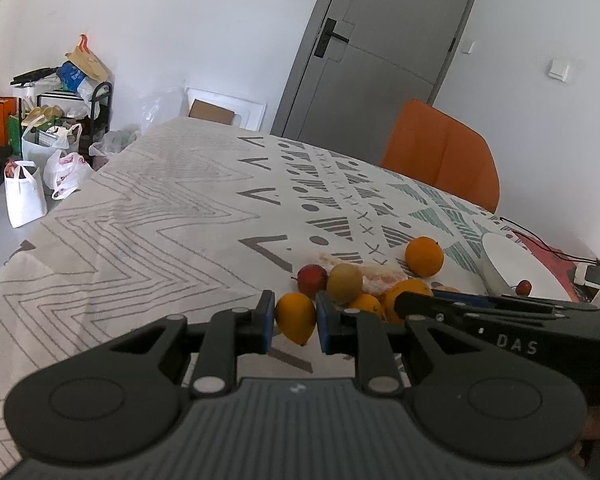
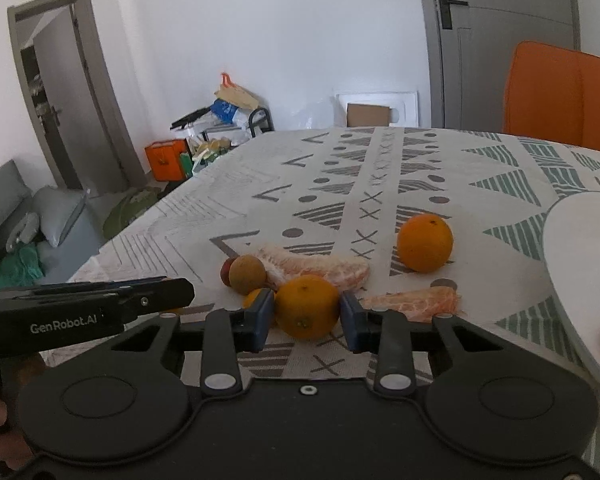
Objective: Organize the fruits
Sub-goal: 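Grasp a small tangerine with the left tool while the right tool grasps a large orange, then carry the tangerine with the left tool while the right tool carries the orange to the plate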
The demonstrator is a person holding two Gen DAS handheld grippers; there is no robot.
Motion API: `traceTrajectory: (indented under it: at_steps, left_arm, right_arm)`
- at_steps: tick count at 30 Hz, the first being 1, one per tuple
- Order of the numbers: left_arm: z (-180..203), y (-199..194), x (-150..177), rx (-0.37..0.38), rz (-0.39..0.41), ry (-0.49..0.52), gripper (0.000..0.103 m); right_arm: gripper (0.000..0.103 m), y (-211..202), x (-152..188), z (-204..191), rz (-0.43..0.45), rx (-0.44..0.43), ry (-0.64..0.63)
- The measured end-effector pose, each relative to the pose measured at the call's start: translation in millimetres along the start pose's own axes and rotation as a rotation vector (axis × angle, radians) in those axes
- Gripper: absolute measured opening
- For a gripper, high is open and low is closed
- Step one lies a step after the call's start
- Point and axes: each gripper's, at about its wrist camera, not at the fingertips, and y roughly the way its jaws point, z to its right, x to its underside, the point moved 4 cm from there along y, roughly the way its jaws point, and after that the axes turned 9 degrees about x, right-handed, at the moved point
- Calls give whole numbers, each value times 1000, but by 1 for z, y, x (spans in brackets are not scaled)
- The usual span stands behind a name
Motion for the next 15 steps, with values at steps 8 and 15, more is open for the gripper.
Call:
traceTrajectory:
  at_steps: [8,15]
  left_arm:
    - [17,0,-5,29,7,36,20]
    - [42,9,-9,69,0,72,20]
  right_arm:
    - [33,-24,-4,14,64,14,38]
    - [33,-45,-3,42,106,69,95]
